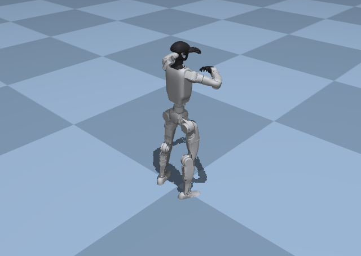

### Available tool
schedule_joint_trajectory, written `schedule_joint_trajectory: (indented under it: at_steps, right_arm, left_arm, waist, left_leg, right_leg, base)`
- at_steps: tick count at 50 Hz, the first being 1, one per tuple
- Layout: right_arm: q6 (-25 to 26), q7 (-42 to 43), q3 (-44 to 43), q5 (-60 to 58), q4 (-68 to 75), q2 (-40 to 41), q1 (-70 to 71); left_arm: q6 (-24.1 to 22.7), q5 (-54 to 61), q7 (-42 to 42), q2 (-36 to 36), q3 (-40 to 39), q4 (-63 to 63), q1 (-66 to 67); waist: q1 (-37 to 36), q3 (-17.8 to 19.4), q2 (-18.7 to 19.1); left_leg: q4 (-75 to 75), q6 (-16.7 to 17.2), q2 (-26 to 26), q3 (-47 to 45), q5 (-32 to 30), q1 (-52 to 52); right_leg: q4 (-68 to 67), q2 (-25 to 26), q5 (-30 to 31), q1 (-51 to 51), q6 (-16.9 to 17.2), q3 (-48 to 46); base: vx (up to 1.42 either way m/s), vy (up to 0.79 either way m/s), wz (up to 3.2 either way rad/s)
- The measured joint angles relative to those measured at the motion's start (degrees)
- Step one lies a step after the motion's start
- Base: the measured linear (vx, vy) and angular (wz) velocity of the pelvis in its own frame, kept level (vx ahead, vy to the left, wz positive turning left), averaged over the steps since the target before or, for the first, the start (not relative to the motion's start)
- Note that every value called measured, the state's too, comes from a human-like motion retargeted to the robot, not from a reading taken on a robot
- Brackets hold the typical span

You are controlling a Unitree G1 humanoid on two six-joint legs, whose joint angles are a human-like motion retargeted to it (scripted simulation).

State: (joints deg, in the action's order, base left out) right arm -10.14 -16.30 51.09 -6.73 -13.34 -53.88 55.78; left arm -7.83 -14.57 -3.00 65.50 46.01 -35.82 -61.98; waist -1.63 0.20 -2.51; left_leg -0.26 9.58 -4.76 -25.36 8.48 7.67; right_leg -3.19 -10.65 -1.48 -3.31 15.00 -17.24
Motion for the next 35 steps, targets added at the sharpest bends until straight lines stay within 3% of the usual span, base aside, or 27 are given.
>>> schedule_joint_trajectory:
  at_steps: [10, 19, 25, 30, 35]
  right_arm:
    - [3.35, 2.39, -2.26, -5.15, -0.36, -6.15, 0.24]
    - [4.52, 17.13, -5.67, -19.23, 22.48, -4.55, 5.38]
    - [8.21, 16.12, -4.33, -20.84, 36.70, 2.30, 9.27]
    - [8.69, 11.97, 0.00, -13.60, 25.84, 1.89, 10.01]
    - [7.03, 9.13, 1.97, -6.12, 7.57, 0.94, 9.78]
  left_arm:
    - [3.83, -1.50, -0.05, -6.38, 8.79, -12.62, -10.51]
    - [-3.04, -8.18, 1.75, -9.52, 14.99, 8.03, -10.65]
    - [-2.99, -7.89, -0.29, -14.88, 14.18, 19.07, -11.24]
    - [2.43, -5.89, 2.11, -21.48, 12.37, 14.59, -14.69]
    - [6.12, -4.57, 5.84, -27.60, 11.99, 0.71, -20.07]
  waist:
    - [6.01, 0.60, 2.16]
    - [7.28, 0.41, 2.40]
    - [7.57, 0.58, 1.83]
    - [8.38, 1.31, 1.65]
    - [9.83, 2.06, 1.85]
  left_leg:
    - [-0.18, 0.30, 0.28, -2.68, -0.24, 0.48]
    - [0.27, 0.62, 0.16, -5.50, 0.24, 0.59]
    - [0.64, 0.30, 0.12, -6.97, 0.58, 0.73]
    - [0.42, 0.20, -0.04, -7.68, 0.32, 0.78]
    - [-0.08, 0.19, -0.32, -7.84, -0.28, 0.53]
  right_leg:
    - [0.39, 0.06, 0.53, 1.12, 0.00, 2.65]
    - [0.36, 0.42, 1.22, 2.53, 0.00, 5.49]
    - [0.06, 0.56, 1.51, 3.30, 0.00, 7.12]
    - [0.22, 0.95, 1.79, 3.71, 0.00, 7.72]
    - [0.91, 1.51, 2.18, 3.95, 0.00, 7.61]
  base:
    - [-0.03, 0.01, -0.26]
    - [-0.02, 0.00, -0.27]
    - [-0.02, -0.01, -0.22]
    - [0.00, 0.00, 0.00]
    - [0.00, 0.00, 0.00]
